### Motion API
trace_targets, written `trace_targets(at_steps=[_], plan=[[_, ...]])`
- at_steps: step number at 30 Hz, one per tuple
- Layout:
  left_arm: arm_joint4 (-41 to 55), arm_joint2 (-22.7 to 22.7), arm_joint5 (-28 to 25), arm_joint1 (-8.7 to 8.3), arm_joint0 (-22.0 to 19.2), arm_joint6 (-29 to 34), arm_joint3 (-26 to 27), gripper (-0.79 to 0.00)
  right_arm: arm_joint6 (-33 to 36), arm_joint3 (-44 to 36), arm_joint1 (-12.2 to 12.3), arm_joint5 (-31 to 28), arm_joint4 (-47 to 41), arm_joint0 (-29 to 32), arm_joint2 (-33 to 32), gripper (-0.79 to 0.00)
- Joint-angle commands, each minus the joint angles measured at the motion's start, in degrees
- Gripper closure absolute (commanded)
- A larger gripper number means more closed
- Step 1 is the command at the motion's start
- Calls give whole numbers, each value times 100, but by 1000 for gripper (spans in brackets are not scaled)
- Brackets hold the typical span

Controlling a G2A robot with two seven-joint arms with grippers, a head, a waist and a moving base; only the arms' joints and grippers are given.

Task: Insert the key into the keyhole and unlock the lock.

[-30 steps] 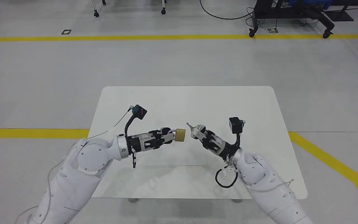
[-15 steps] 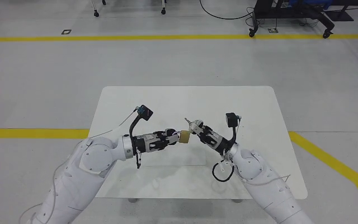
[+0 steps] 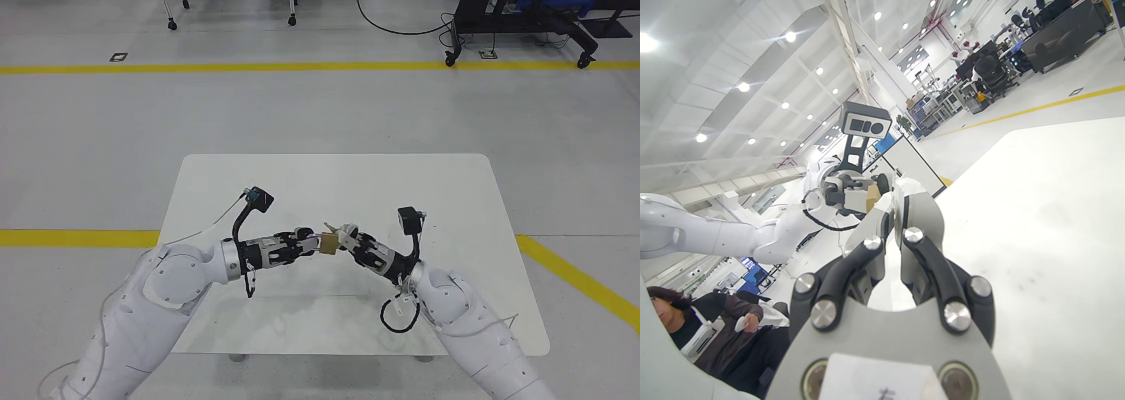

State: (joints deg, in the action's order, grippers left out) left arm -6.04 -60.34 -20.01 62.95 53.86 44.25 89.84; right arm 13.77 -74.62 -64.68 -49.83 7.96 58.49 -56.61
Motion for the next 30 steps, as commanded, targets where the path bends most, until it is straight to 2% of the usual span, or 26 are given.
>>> trace_targets(at_steps=[1,11,16,22,26,30], plan=[[-15,5,42,3,-3,4,-9,0,12,-21,-4,-20,10,18,-13,0],[5,68,136,37,-58,-17,-111,0,197,-139,-33,-174,79,102,-3,0],[550,92,-180,69,-111,143,-332,0,428,-201,-36,-490,-25,131,44,0],[2000,108,-877,113,-250,877,-889,0,368,-191,-1,-817,-411,178,-179,0],[2765,122,-1144,140,-330,1325,-1279,0,204,-429,40,-817,-602,344,-407,0],[4139,235,-1275,216,-471,2148,-1782,0,44,-588,67,-817,-745,513,-616,0]])
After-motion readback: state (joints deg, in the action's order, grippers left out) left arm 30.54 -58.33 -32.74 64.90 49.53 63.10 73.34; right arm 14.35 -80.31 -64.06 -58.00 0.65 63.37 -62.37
